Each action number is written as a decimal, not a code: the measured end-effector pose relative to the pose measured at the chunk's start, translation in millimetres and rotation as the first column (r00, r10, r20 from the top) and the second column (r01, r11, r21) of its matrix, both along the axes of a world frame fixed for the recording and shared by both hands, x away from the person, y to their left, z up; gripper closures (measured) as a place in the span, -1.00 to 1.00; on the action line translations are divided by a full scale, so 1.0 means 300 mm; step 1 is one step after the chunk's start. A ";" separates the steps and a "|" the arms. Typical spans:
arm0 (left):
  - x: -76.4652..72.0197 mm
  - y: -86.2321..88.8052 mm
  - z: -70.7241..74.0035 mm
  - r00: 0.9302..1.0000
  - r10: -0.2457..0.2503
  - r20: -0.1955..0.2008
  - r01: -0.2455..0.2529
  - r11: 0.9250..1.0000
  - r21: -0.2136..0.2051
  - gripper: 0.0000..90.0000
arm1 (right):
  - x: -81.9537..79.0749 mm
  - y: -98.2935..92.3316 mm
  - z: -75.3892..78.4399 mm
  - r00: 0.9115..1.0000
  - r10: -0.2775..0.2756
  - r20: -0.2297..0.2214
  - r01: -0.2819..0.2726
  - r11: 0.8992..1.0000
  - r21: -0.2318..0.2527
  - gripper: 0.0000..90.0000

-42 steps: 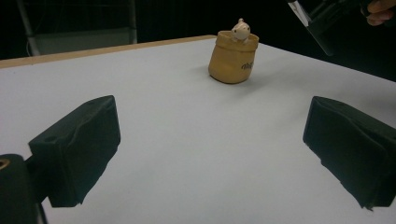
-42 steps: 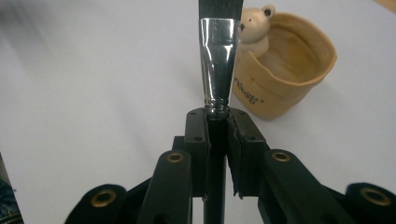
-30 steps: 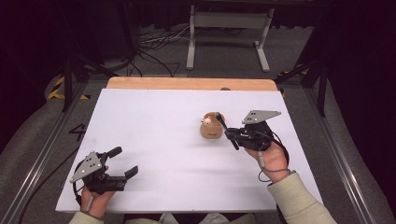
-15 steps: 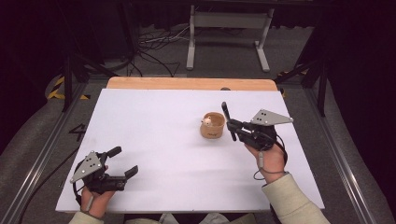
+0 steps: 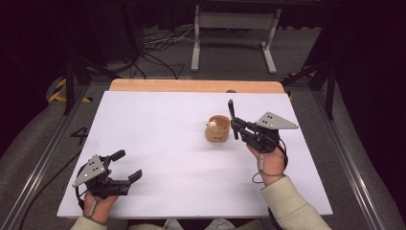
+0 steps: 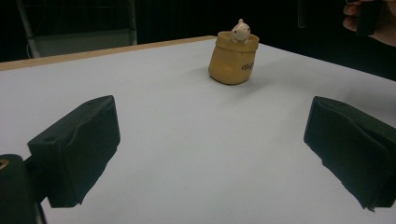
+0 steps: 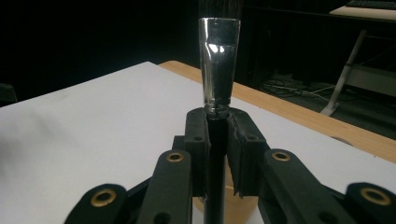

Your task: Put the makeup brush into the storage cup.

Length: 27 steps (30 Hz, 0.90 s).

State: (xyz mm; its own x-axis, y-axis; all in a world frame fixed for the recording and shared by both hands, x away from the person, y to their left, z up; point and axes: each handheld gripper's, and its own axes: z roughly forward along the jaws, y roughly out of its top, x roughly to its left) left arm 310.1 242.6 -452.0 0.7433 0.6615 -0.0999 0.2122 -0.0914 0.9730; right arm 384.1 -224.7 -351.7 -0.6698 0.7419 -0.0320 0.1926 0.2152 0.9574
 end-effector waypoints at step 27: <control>0.004 0.004 -0.005 1.000 -0.006 -0.002 0.006 1.000 -0.007 -0.91 | 0.164 0.087 -0.016 0.996 -0.091 0.019 0.091 0.996 -0.002 0.76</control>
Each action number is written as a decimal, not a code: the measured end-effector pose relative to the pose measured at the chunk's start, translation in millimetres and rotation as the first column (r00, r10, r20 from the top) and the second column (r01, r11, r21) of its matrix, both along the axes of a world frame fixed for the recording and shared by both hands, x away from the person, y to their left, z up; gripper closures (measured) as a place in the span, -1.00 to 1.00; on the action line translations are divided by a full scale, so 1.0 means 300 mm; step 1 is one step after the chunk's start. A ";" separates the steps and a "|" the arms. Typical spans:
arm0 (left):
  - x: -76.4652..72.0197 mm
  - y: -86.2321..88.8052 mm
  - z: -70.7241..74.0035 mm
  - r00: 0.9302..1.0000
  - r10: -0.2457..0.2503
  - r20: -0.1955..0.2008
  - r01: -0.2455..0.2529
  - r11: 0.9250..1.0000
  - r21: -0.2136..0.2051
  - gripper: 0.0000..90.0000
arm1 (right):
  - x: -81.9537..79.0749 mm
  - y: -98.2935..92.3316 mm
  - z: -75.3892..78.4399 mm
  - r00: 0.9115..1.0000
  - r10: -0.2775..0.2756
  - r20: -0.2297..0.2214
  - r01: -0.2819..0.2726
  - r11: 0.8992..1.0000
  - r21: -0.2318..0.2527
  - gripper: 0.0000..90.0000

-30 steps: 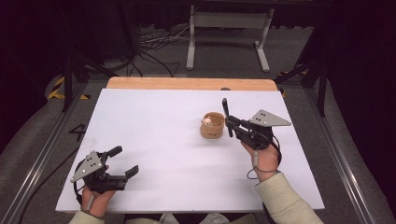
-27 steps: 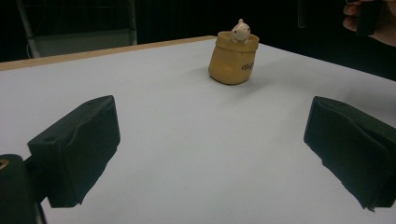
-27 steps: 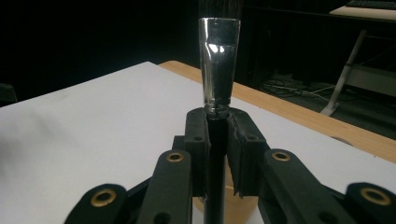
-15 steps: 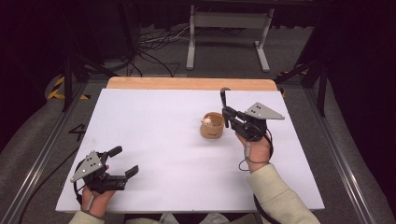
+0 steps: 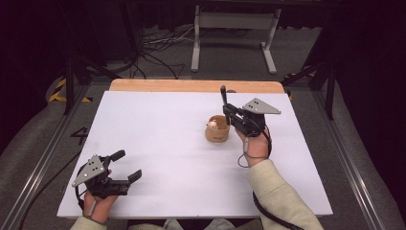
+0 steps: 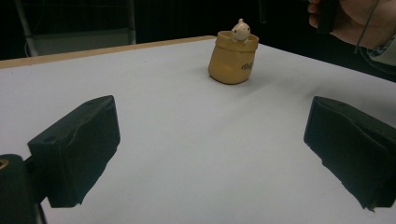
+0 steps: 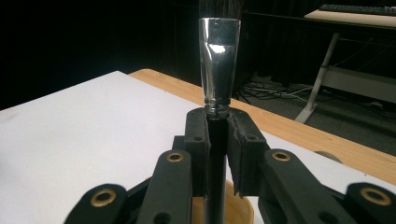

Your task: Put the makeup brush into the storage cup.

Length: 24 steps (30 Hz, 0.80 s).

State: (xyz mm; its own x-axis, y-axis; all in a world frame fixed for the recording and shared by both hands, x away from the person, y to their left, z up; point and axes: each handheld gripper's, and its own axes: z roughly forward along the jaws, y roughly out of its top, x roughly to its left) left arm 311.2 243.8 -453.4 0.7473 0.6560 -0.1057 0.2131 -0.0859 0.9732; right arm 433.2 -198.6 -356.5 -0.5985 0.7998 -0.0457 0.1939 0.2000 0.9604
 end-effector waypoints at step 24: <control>0.000 0.001 -0.001 1.000 -0.005 -0.002 0.005 1.000 -0.002 -0.91 | 0.061 0.028 -0.094 1.000 -0.004 0.005 0.004 1.000 0.024 0.75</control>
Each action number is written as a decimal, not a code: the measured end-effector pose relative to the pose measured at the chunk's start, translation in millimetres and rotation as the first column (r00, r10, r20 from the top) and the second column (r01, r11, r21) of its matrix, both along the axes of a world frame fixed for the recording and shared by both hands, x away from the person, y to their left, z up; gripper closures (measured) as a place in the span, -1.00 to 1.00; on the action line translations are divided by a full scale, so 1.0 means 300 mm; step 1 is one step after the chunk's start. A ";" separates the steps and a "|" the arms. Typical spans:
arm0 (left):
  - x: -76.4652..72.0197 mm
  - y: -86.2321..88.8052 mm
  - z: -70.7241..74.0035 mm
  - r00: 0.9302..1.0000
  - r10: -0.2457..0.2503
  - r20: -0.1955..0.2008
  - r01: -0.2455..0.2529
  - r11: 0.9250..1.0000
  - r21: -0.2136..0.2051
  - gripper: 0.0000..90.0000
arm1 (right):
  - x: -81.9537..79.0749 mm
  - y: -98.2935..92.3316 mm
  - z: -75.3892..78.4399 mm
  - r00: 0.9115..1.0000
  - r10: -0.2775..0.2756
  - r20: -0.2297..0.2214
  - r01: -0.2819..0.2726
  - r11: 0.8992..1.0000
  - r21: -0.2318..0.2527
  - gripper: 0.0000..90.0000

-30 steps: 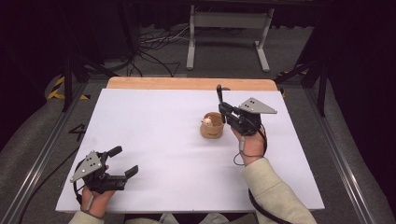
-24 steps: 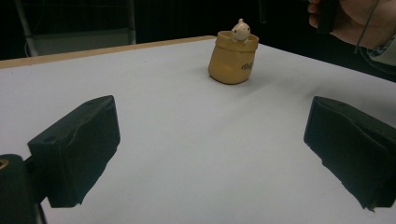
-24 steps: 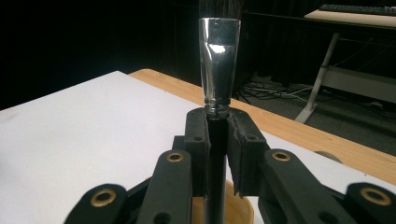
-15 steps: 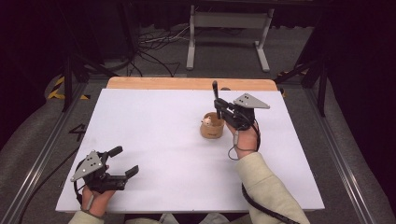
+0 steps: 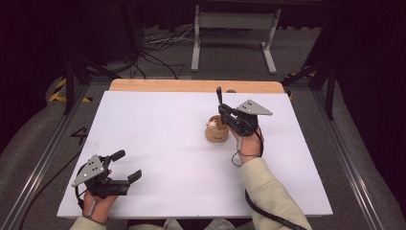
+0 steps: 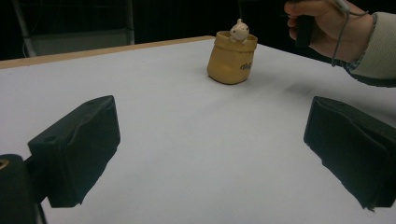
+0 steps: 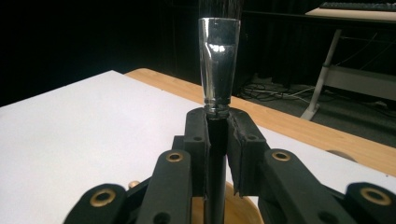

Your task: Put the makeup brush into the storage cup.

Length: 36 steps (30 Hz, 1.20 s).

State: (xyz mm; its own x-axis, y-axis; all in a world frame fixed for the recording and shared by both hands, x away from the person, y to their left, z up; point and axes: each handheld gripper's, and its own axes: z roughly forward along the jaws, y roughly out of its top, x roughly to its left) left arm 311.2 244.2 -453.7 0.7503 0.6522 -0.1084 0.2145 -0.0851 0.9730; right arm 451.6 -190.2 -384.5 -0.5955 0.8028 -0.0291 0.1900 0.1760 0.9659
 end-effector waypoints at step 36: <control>-0.002 0.002 -0.002 1.000 -0.001 -0.006 0.001 1.000 0.004 -0.91 | 0.017 -0.029 -0.072 0.999 -0.010 -0.038 0.010 1.000 0.010 0.19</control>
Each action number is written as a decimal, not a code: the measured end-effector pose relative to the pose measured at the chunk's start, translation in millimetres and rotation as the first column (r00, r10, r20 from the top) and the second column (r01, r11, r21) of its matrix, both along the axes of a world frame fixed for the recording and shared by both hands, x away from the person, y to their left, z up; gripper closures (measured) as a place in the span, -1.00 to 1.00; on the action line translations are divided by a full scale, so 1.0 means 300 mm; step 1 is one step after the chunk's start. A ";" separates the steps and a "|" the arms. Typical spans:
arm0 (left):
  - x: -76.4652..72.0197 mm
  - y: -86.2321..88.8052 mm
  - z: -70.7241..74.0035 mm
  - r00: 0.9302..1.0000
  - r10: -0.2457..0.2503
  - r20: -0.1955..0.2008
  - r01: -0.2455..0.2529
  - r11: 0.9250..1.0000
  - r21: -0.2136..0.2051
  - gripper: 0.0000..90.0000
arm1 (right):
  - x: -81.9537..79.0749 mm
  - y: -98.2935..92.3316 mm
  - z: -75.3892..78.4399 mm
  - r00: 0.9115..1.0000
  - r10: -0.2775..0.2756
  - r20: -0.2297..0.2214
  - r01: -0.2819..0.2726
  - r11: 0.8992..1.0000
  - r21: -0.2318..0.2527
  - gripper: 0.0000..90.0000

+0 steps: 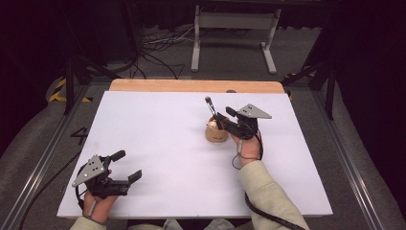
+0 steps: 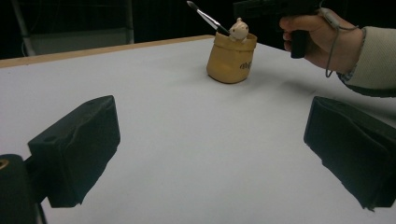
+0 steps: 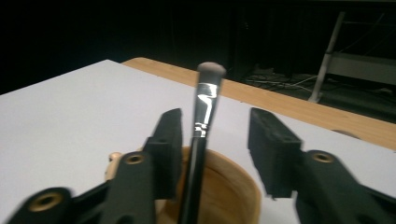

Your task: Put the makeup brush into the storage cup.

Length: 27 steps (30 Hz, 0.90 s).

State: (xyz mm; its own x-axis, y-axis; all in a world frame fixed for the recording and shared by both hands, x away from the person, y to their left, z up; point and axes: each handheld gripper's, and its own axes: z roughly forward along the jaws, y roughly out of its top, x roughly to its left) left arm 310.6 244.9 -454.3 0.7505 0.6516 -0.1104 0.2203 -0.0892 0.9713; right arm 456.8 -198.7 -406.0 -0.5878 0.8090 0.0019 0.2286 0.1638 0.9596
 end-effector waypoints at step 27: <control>0.011 -0.016 0.005 1.000 -0.006 0.005 0.006 1.000 -0.005 -0.91 | -0.163 -0.111 0.155 0.991 0.108 0.079 -0.107 0.994 -0.007 -0.40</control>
